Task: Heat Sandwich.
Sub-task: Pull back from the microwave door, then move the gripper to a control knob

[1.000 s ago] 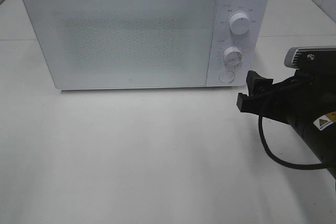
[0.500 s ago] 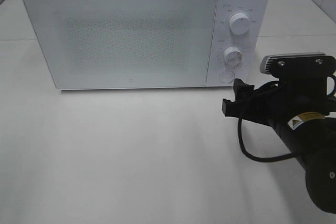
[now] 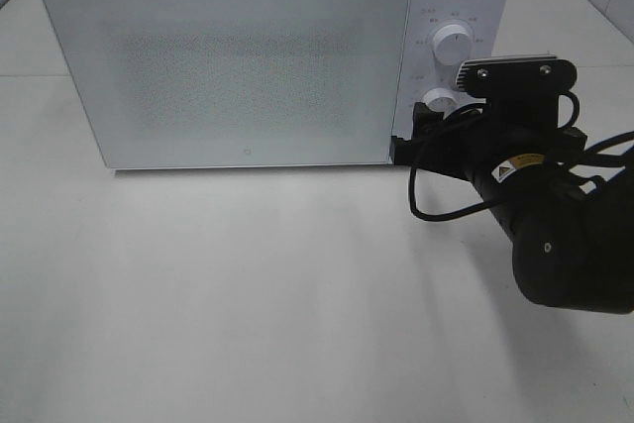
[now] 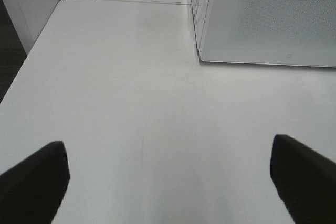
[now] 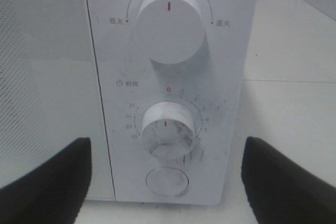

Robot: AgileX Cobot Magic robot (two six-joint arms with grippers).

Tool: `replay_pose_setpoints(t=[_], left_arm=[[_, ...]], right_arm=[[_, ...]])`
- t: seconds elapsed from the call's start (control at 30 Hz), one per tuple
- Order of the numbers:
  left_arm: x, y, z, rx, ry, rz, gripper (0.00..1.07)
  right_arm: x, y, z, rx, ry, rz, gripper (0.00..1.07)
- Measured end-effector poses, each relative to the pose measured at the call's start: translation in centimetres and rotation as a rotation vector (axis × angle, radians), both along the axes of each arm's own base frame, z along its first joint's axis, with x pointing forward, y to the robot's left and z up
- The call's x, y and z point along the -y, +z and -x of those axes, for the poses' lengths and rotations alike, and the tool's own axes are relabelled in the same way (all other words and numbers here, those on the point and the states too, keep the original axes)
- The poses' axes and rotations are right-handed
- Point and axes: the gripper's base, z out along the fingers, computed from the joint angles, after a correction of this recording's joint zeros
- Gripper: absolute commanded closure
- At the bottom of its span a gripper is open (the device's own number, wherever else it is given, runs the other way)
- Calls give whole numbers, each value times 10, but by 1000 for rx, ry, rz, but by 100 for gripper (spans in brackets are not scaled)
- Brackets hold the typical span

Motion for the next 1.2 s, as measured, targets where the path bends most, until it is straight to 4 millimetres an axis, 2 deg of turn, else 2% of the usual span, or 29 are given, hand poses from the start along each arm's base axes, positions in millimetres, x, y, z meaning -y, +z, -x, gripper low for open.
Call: replay_pose_setpoints(t=[0.2, 0.5, 0.7, 0.83, 1.2], left_arm=[[0, 0, 0, 0, 0, 0, 9], [0, 0, 0, 0, 0, 0, 9], [0, 0, 0, 0, 0, 0, 9], [0, 0, 0, 0, 0, 0, 9], [0, 0, 0, 0, 0, 0, 9]], right_arm=[[-5, -4, -20, -5, 7, -4, 31], [-14, -13, -37, -13, 12, -8, 31], [-14, -18, -42, -19, 4, -5, 31], [-8, -16, -47, -13, -21, -9, 31], [-7, -22, -48, -25, -13, 4, 31]])
